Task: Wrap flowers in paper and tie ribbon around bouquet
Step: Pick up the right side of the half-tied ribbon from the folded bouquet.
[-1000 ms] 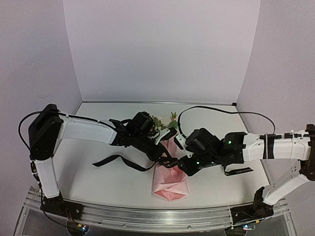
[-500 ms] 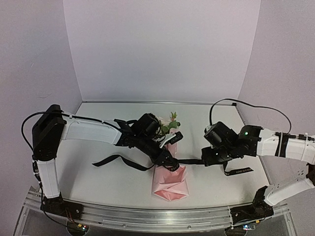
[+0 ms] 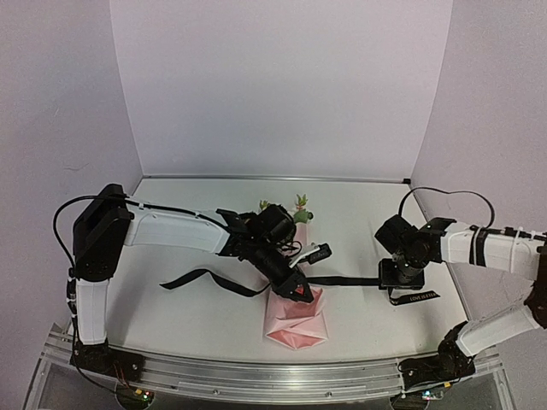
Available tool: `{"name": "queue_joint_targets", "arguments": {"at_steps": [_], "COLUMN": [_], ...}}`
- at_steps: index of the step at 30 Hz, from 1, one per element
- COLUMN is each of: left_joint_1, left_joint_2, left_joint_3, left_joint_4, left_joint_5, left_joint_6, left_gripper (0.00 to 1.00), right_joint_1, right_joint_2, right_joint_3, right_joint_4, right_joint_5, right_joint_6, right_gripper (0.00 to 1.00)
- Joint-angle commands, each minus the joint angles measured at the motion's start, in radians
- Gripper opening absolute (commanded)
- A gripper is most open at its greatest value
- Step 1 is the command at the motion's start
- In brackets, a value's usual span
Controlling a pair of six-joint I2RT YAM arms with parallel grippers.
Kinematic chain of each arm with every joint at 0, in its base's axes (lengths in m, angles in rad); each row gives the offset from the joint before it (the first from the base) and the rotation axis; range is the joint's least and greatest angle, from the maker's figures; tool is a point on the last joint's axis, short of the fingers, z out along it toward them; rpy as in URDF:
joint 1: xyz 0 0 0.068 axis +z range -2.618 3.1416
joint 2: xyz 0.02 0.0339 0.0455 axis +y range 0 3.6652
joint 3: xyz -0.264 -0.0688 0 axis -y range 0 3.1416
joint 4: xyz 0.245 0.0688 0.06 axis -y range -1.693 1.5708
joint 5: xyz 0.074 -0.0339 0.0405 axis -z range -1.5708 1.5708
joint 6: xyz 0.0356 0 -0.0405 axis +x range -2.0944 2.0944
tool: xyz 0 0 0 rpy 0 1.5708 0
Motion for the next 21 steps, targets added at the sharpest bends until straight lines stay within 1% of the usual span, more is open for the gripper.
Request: {"name": "queue_joint_targets", "arguments": {"at_steps": [1, 10, 13, 15, 18, 21], "left_joint_1": [-0.011, -0.021, -0.021, -0.019, -0.018, -0.016], "left_joint_2": [0.012, 0.014, -0.006, -0.022, -0.046, -0.07], "left_joint_3": [0.07, 0.097, 0.095, 0.09, 0.082, 0.074], "left_joint_4": [-0.032, -0.024, -0.003, 0.016, 0.049, 0.073], "left_joint_5": [0.04, 0.025, -0.006, -0.025, -0.046, -0.06], "left_joint_6": [0.023, 0.022, 0.01, 0.001, -0.012, -0.022], "left_gripper": [0.08, 0.09, 0.11, 0.13, 0.18, 0.23], "right_joint_1": [-0.036, -0.084, -0.09, -0.093, -0.095, -0.095], "right_joint_2": [0.064, 0.143, 0.161, 0.174, 0.188, 0.191], "right_joint_3": [0.003, 0.006, 0.01, 0.017, 0.027, 0.042], "right_joint_4": [0.034, 0.071, 0.077, 0.079, 0.079, 0.076], "right_joint_5": [-0.045, -0.051, -0.046, -0.048, -0.048, -0.046], "right_joint_6": [0.006, 0.002, 0.001, -0.006, -0.02, -0.036], "right_gripper": [0.59, 0.47, 0.42, 0.36, 0.26, 0.04]}}
